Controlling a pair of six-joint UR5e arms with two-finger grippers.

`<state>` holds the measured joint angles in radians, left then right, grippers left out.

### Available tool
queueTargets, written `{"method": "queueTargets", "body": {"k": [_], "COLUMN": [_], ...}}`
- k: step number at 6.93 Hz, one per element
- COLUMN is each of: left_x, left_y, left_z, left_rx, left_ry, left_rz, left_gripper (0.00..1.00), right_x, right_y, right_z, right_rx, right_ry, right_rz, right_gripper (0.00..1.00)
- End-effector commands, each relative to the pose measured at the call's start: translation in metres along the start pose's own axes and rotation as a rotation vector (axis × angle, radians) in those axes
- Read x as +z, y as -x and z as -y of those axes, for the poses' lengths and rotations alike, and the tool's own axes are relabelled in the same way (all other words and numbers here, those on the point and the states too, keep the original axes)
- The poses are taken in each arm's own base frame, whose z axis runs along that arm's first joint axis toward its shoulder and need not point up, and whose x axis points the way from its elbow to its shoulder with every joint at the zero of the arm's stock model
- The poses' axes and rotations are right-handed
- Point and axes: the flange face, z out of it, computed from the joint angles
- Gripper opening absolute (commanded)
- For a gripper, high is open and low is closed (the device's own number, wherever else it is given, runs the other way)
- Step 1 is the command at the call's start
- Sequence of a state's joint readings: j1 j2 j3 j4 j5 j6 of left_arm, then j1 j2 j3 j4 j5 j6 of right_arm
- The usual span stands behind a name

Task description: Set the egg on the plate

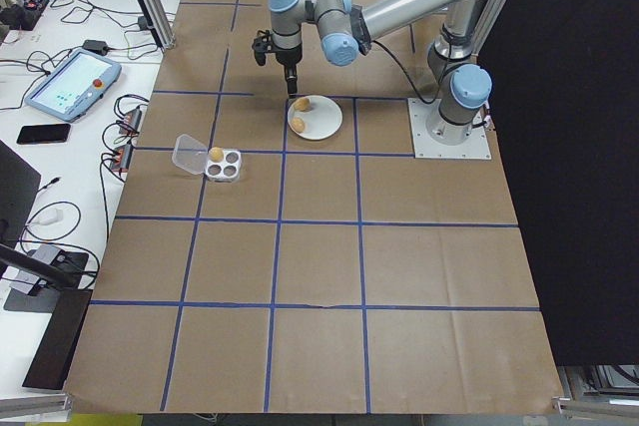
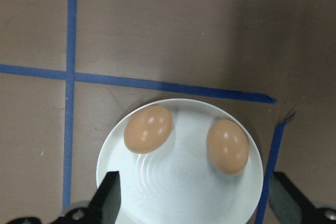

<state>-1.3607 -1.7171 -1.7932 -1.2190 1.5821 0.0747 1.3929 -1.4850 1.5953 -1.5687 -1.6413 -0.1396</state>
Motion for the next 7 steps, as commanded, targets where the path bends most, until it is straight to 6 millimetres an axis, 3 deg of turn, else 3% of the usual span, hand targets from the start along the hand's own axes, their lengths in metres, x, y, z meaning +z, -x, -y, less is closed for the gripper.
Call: {"method": "queueTargets", "body": {"k": [1, 2, 4, 5, 6, 7], "left_x": [-0.006, 0.008, 0.007, 0.02, 0.026, 0.053], "left_y": [0.023, 0.062, 0.088, 0.102, 0.114, 0.117], "left_z": [0.041, 0.091, 0.179, 0.218, 0.244, 0.259], "left_rx": [-0.026, -0.064, -0.019, -0.009, 0.064, 0.093], "left_ry": [-0.001, 0.0, -0.072, -0.091, -0.11, -0.09], "left_rz": [0.007, 0.003, 0.018, 0.022, 0.036, 0.033], "left_gripper": [1.0, 1.0, 1.0, 1.0, 1.0, 1.0], "right_x": [0.0, 0.0, 0.0, 0.0, 0.0, 0.0], "right_y": [0.0, 0.0, 0.0, 0.0, 0.0, 0.0], "right_z": [0.0, 0.0, 0.0, 0.0, 0.0, 0.0], "right_rx": [0.0, 0.0, 0.0, 0.0, 0.0, 0.0], "right_ry": [0.001, 0.001, 0.001, 0.001, 0.001, 0.001], "right_rz": [0.0, 0.0, 0.0, 0.0, 0.0, 0.0], "right_gripper": [1.0, 1.0, 1.0, 1.0, 1.0, 1.0]}}
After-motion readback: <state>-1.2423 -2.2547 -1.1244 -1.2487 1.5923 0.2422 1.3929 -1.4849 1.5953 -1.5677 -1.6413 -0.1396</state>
